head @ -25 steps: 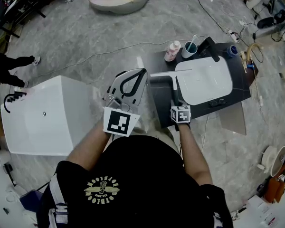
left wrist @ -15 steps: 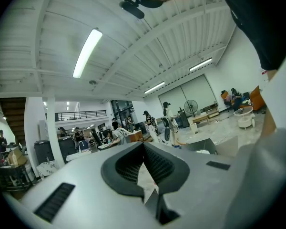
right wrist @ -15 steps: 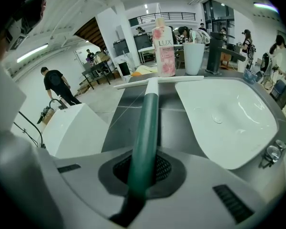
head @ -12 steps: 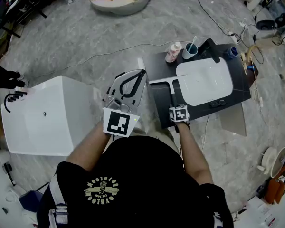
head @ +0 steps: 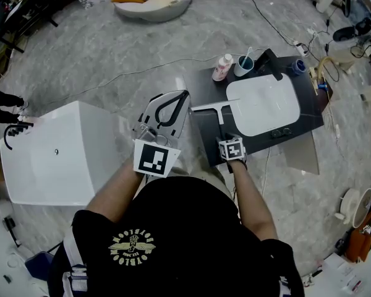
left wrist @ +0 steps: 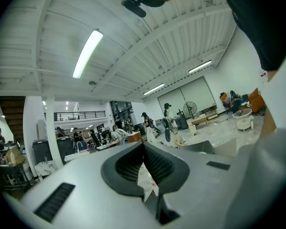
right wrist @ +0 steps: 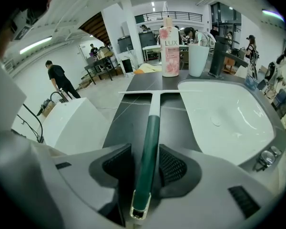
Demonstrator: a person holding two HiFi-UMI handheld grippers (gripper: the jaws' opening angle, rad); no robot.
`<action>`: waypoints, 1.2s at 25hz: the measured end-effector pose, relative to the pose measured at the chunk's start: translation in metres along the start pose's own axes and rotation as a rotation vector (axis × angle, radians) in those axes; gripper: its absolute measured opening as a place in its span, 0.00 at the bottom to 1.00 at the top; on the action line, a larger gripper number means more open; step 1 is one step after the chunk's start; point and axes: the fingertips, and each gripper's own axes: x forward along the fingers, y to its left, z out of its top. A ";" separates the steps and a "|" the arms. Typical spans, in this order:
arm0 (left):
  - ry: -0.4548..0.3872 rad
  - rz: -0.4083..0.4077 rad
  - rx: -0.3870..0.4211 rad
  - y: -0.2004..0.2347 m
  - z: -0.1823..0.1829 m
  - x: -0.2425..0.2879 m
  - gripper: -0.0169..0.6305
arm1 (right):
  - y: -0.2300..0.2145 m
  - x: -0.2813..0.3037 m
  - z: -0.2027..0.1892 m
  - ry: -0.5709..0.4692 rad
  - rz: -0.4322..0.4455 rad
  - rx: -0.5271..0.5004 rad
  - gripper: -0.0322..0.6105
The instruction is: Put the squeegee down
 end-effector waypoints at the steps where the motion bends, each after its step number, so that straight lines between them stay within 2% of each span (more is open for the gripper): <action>1: -0.003 0.000 -0.003 -0.001 0.001 -0.001 0.06 | -0.002 -0.004 0.000 -0.009 -0.008 -0.007 0.34; 6: -0.016 -0.003 -0.006 -0.004 0.008 -0.005 0.06 | -0.006 -0.037 0.015 -0.086 -0.071 -0.050 0.35; 12: -0.032 -0.002 -0.014 0.003 0.006 -0.004 0.06 | 0.001 -0.072 0.054 -0.259 -0.062 -0.013 0.35; 15: -0.039 0.000 -0.017 0.004 0.007 -0.005 0.06 | 0.001 -0.097 0.072 -0.374 -0.068 0.009 0.28; 20: -0.050 0.000 -0.016 0.005 0.010 -0.009 0.06 | 0.003 -0.152 0.104 -0.561 -0.147 0.001 0.12; 24: -0.057 -0.001 -0.024 0.007 0.011 -0.014 0.06 | 0.012 -0.195 0.130 -0.703 -0.141 0.006 0.10; 30: -0.072 -0.002 -0.014 0.008 0.019 -0.023 0.06 | 0.022 -0.266 0.164 -0.793 -0.190 -0.075 0.09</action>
